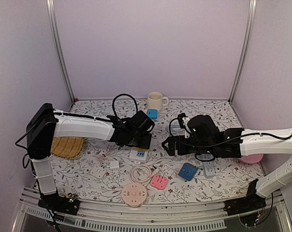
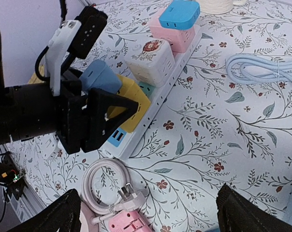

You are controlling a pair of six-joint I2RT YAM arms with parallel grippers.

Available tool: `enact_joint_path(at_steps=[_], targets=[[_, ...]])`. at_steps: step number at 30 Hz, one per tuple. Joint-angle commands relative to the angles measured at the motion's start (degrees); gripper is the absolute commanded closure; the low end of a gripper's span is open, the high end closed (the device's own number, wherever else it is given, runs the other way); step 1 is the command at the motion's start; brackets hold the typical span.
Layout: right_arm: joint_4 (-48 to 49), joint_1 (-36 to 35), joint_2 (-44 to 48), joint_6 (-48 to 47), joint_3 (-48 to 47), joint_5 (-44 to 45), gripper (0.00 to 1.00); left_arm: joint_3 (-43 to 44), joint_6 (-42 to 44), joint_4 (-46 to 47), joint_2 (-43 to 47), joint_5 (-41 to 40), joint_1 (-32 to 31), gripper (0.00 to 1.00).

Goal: Pull the plug off the socket

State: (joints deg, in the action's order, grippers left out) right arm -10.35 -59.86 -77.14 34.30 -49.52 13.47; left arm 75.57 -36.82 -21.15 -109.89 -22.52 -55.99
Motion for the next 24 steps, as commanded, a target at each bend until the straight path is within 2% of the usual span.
enact_joint_path(at_steps=[1,5,8,16,20,24], targets=[[7.2,6.0,-0.9,1.6,1.9,-7.0,0.01,4.0,3.0,-2.3,0.5,1.0,-1.1,0.6],[16.2,12.9,-3.8,2.8,2.3,-18.0,0.0,3.3,3.4,-2.0,0.8,0.8,-1.0,0.6],[18.8,15.7,-9.5,3.7,-1.4,-23.4,0.02,1.9,3.7,-1.0,1.2,1.5,-0.6,0.6],[18.9,16.6,-28.0,3.3,-17.7,-26.9,0.05,-2.8,4.1,2.6,2.9,3.6,0.6,0.6],[18.8,16.9,-33.7,3.9,-22.9,-27.7,0.07,-5.4,3.8,4.3,4.1,4.3,1.0,0.6],[18.9,17.1,-36.9,4.9,-24.1,-26.7,0.08,-6.6,3.8,5.4,4.8,4.8,1.1,0.6]])
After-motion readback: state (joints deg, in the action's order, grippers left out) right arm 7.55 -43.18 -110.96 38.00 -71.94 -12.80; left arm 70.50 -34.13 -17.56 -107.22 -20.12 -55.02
